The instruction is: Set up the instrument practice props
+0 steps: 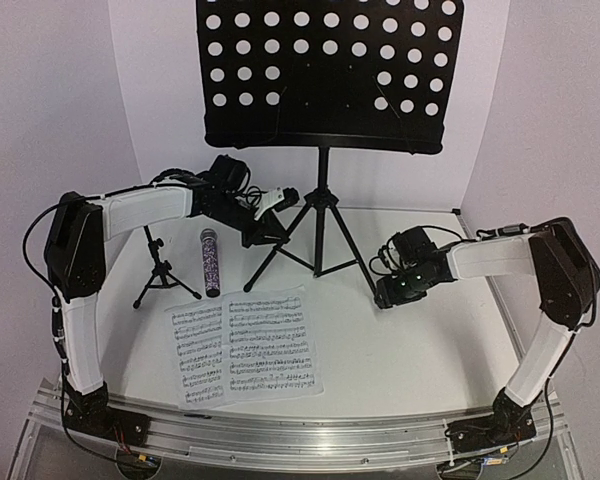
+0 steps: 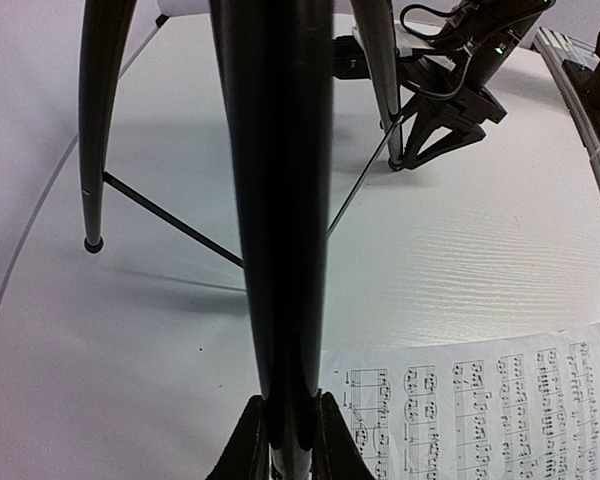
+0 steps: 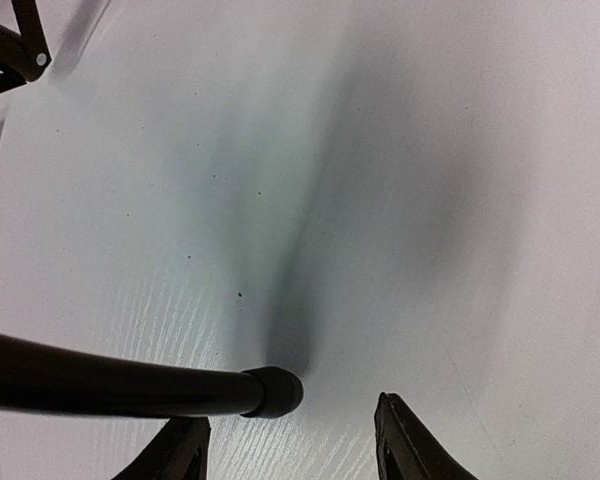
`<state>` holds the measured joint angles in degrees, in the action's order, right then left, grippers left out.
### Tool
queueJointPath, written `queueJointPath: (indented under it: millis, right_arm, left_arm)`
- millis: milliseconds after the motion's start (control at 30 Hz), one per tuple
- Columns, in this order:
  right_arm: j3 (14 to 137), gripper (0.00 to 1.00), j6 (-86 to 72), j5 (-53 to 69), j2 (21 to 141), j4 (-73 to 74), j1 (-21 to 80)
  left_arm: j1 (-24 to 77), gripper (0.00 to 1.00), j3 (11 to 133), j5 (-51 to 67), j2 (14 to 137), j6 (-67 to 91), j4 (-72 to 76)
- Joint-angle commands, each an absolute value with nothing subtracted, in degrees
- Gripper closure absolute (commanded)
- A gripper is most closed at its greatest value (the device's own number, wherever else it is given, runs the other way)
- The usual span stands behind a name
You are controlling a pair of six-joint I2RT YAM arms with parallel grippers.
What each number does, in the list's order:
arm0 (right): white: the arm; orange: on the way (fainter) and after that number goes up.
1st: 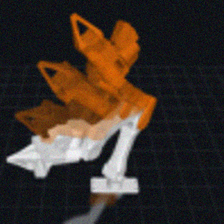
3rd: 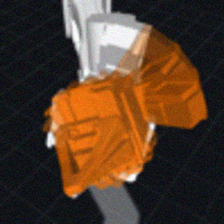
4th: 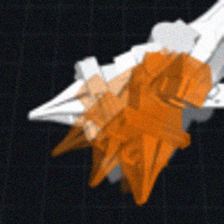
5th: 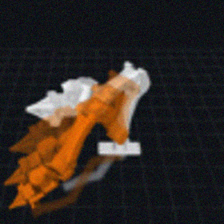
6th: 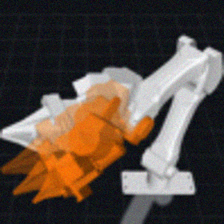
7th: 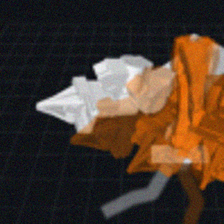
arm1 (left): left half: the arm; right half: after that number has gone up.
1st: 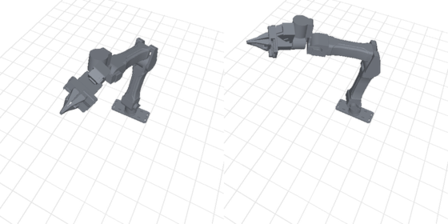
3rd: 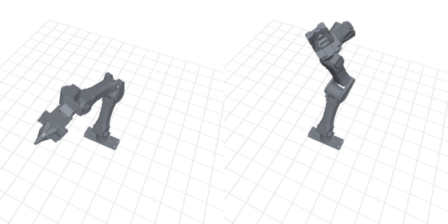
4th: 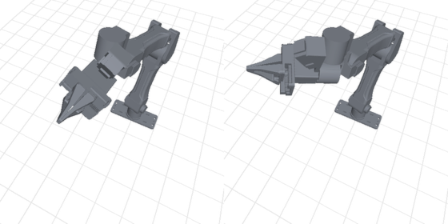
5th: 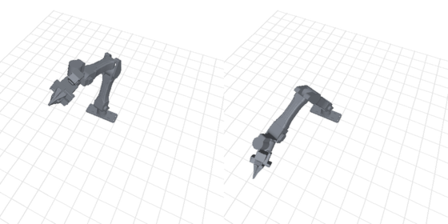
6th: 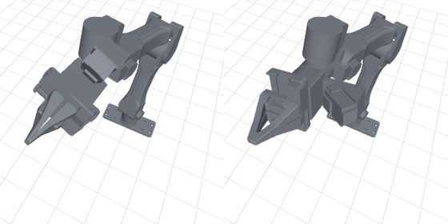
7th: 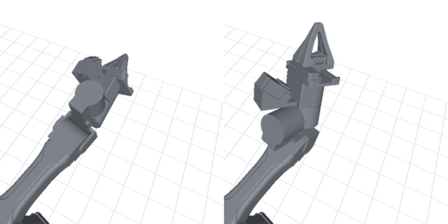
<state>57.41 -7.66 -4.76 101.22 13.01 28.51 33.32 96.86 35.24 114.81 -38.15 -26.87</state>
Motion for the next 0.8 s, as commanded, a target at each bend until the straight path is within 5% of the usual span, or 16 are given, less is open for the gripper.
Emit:
queueJointPath:
  millis: [0, 167, 267, 333, 767]
  right_arm:
    - [61.8, 0.48, -5.1, -5.6, 96.0, 13.8, 27.1]
    - [66.9, 0.46, -3.3, 2.0, 96.1, 16.7, 27.2]
    - [70.3, 0.24, 1.8, 9.4, 95.0, 18.7, 30.6]
    - [69.4, 0.20, 3.7, 9.9, 92.6, 14.1, 32.9]
    - [74.8, 0.26, 3.4, 10.6, 99.4, -1.5, 33.4]
  left_arm:
    - [33.5, 1.00, 99.9, 38.0, 116.7, -34.4, -40.3]
    - [34.3, 1.00, 104.2, 41.0, 117.7, -31.0, -45.3]
    - [34.8, 1.00, 110.2, 43.1, 119.8, -28.2, -50.5]
    - [34.9, 1.00, 111.6, 43.1, 120.2, -26.9, -50.9]
    - [35.5, 1.00, 109.7, 37.1, 119.9, -33.8, -46.0]
